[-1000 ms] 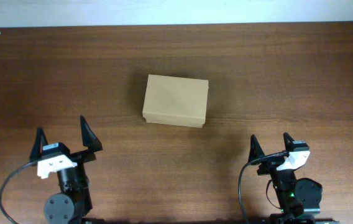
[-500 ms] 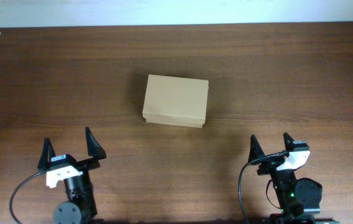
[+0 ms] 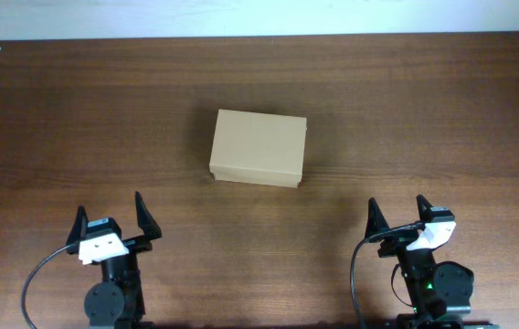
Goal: Pack container
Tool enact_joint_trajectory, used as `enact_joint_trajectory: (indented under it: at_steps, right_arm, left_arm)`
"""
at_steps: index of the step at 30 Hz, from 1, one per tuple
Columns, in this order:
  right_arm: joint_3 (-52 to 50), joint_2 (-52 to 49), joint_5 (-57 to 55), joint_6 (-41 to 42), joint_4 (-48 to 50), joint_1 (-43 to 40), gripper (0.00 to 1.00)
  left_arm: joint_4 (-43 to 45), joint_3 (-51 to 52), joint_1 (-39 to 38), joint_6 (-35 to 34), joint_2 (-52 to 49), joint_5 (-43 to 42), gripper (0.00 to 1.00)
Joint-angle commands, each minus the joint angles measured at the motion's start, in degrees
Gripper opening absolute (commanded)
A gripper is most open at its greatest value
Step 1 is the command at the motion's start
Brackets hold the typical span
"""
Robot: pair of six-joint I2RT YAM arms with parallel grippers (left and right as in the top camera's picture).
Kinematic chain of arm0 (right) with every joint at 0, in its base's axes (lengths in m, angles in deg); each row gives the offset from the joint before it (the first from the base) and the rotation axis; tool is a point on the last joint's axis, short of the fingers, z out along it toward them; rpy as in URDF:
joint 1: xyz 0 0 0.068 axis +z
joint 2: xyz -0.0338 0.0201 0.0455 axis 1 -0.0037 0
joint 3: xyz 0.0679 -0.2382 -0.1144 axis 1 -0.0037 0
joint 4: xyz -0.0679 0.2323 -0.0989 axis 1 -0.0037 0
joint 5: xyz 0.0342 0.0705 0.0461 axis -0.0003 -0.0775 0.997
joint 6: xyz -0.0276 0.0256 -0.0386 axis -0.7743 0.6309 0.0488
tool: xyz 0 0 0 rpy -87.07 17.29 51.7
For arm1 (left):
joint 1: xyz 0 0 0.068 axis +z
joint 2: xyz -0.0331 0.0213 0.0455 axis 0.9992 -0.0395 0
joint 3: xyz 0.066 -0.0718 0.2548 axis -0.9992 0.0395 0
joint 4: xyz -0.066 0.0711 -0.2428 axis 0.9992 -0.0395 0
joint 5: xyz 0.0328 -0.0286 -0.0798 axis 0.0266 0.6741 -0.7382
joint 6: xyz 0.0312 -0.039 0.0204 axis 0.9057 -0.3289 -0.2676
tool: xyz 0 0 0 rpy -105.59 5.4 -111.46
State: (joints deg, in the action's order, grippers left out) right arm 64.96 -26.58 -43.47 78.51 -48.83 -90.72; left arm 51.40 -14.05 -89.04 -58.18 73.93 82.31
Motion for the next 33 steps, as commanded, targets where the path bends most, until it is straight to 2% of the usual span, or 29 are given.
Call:
enact_joint_trajectory:
  at_steps: [1, 5, 33]
  right_arm:
    - [-0.4, 0.6, -0.7, 0.4, -0.1, 0.2, 0.99]
    - [-0.4, 0.6, -0.7, 0.4, -0.1, 0.2, 0.99]
    - [-0.4, 0.6, -0.7, 0.4, -0.1, 0.2, 0.99]
  left_arm:
    - [-2.6, 0.4, 0.3, 0.5, 0.6, -0.4, 1.0]
    - [-5.1, 0.4, 0.3, 0.5, 0.6, -0.4, 1.0]
    - [-5.1, 0.4, 0.3, 0.5, 0.6, -0.4, 1.0]
